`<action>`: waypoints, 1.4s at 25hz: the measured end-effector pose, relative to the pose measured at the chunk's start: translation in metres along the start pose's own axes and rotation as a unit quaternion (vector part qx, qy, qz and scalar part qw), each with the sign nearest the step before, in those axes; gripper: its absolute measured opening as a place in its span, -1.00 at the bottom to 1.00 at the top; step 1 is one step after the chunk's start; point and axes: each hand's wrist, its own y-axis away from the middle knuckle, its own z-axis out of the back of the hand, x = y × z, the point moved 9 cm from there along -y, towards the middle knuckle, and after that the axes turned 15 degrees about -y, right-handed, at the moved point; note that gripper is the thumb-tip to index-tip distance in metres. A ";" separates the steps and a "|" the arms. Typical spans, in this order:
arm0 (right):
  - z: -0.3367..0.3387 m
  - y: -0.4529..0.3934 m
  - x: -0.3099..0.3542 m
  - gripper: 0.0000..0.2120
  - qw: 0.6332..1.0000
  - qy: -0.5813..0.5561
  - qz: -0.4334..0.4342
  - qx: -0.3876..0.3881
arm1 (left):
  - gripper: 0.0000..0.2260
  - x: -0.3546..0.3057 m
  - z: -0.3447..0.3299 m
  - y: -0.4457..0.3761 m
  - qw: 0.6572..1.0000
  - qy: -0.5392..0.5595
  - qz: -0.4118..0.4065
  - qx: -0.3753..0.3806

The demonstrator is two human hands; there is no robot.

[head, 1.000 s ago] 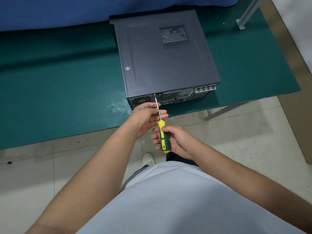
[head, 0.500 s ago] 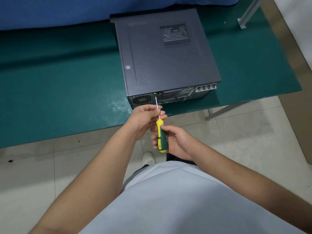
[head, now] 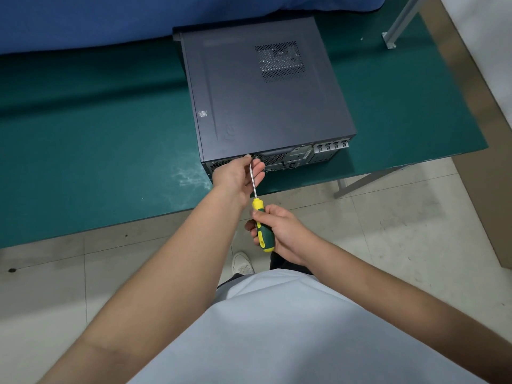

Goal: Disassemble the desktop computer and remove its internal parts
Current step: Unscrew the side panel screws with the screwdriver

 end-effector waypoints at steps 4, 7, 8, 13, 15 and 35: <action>0.002 0.001 -0.001 -0.74 0.999 -0.030 -0.021 0.010 | -0.85 0.002 0.003 0.001 0.999 0.021 -0.019 -0.029; 0.012 0.000 0.005 -0.83 1.000 0.007 0.016 -0.018 | -0.84 0.003 0.005 0.000 0.999 0.005 -0.027 -0.042; 0.014 0.000 0.006 -0.82 0.999 0.015 0.023 -0.028 | -0.85 0.004 0.006 -0.001 0.999 -0.001 -0.028 -0.044; 0.012 -0.001 0.007 -0.78 1.000 -0.001 0.020 -0.018 | -0.85 0.005 0.008 -0.001 0.998 -0.006 -0.036 -0.055; 0.011 -0.002 0.006 -0.75 1.000 -0.020 0.015 -0.010 | -0.83 0.005 0.008 0.000 0.998 -0.006 -0.036 -0.051; 0.011 0.002 0.015 -0.85 0.992 0.078 0.095 -0.011 | -0.89 -0.005 0.007 0.011 0.997 -0.004 -0.076 -0.031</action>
